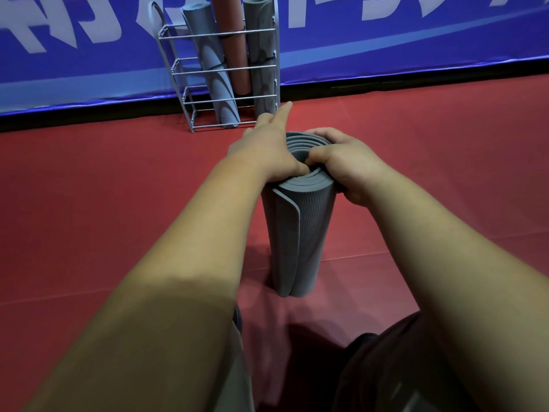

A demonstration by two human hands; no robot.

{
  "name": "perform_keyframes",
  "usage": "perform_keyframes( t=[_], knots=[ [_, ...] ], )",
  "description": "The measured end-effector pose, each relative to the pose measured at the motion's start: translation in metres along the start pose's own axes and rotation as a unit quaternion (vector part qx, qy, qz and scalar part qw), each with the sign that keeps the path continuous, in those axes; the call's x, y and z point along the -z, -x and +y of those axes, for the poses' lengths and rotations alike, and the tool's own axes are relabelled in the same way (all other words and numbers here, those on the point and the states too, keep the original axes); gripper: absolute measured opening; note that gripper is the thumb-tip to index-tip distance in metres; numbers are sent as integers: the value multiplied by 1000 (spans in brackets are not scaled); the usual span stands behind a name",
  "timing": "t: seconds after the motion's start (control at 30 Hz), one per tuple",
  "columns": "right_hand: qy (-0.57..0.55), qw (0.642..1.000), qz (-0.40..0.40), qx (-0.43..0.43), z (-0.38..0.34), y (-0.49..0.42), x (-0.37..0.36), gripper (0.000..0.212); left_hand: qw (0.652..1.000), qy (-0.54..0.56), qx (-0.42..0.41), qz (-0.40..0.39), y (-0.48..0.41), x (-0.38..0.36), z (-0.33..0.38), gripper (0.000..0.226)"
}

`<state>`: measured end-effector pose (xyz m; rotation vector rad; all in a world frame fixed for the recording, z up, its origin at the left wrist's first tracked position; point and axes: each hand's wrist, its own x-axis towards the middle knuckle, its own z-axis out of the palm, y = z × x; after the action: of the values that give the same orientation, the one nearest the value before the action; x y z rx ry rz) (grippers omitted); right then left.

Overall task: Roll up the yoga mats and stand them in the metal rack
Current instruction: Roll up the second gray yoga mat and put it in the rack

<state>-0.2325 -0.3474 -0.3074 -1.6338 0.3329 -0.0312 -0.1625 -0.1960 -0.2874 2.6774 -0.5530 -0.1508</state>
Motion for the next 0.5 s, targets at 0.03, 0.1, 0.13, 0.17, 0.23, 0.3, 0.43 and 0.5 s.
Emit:
perform_keyframes(
  t=[0.03, 0.1, 0.13, 0.17, 0.23, 0.3, 0.43, 0.5],
  knots=[
    [-5, 1000, -5, 1, 0, 0, 0, 48, 1000, 3, -9, -11, -1, 2, 0, 137],
    [-11, 1000, -11, 2, 0, -1, -1, 49, 999, 0, -27, -38, -3, 5, 0, 130],
    [-9, 1000, -14, 1, 1, -2, -2, 49, 999, -8, -30, -44, -3, 7, 1, 122],
    [-5, 1000, -17, 0, 1, -3, -2, 48, 999, -17, -28, -41, -3, 8, 1, 113],
    [1, 1000, -17, -2, 1, -5, -1, 45, 999, -28, -17, -21, -4, 9, 0, 89],
    [5, 1000, -10, -5, 0, -5, 0, 42, 1000, -22, -7, -4, -5, 9, 0, 61],
    [37, 999, 15, -14, -3, -2, 1, 30, 999, -30, 2, 23, -7, 7, 1, 40],
    [77, 996, 36, -16, -5, 0, 2, 19, 999, -36, -3, 40, -10, 5, 1, 41]
  ],
)
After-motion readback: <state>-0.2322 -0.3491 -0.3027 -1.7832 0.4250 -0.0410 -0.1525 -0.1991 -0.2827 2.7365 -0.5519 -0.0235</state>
